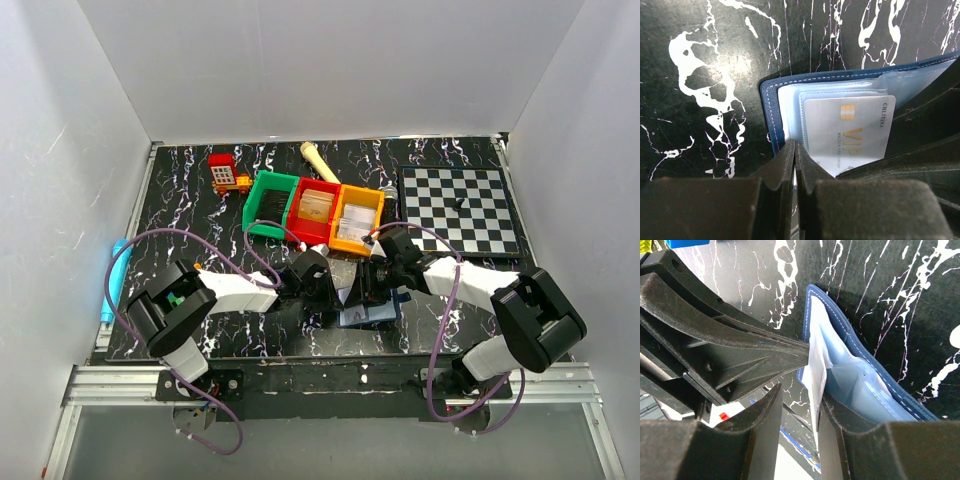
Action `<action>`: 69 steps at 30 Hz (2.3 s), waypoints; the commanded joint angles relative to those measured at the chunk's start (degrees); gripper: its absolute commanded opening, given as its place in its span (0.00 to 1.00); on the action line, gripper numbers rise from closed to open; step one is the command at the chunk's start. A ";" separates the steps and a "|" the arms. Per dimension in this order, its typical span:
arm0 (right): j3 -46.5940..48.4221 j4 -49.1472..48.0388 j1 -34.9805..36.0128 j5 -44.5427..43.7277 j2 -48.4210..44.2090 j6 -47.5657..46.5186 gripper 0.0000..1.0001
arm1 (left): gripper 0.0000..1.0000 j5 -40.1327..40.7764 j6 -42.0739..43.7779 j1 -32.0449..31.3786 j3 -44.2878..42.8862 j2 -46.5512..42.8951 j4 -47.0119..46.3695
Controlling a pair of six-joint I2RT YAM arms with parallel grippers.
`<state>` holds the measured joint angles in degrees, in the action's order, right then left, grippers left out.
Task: Take the credit cards out of the card holder
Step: Remove the credit card from the card holder.
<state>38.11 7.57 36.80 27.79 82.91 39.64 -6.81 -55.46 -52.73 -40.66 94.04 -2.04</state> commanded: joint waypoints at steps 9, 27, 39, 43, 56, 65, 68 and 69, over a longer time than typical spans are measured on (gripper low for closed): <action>2.23 0.07 -0.58 0.86 -1.88 -0.88 0.39 | 0.00 2.94 0.00 1.84 3.75 6.16 14.09; 1.53 3.76 -1.38 -1.69 -4.87 -2.20 0.39 | 0.00 2.15 0.27 2.37 4.10 6.77 13.21; 0.92 5.35 -2.43 -2.65 -6.36 -2.99 0.38 | 0.00 2.15 0.35 2.37 4.19 6.86 13.12; 0.74 5.52 -2.78 -2.92 -6.62 -2.99 0.32 | 0.00 2.15 0.35 2.37 4.19 6.68 13.12; 0.48 6.23 -3.92 -3.18 -7.68 -3.08 0.29 | 0.00 2.24 0.44 2.37 4.37 6.15 12.86; 0.48 6.66 -3.93 -3.53 -7.77 -3.34 0.21 | 0.00 2.24 0.62 2.37 4.54 5.45 12.85; 0.56 7.28 -4.01 -3.97 -7.77 -3.43 0.12 | 0.00 2.33 0.88 2.37 4.45 4.84 12.77; 0.56 7.54 -4.01 -4.23 -7.85 -3.60 0.10 | 0.00 2.24 0.97 2.37 4.63 4.66 12.68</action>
<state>38.04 15.22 33.06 23.79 76.55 36.86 -11.44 -58.08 -50.37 -40.49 95.24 -2.83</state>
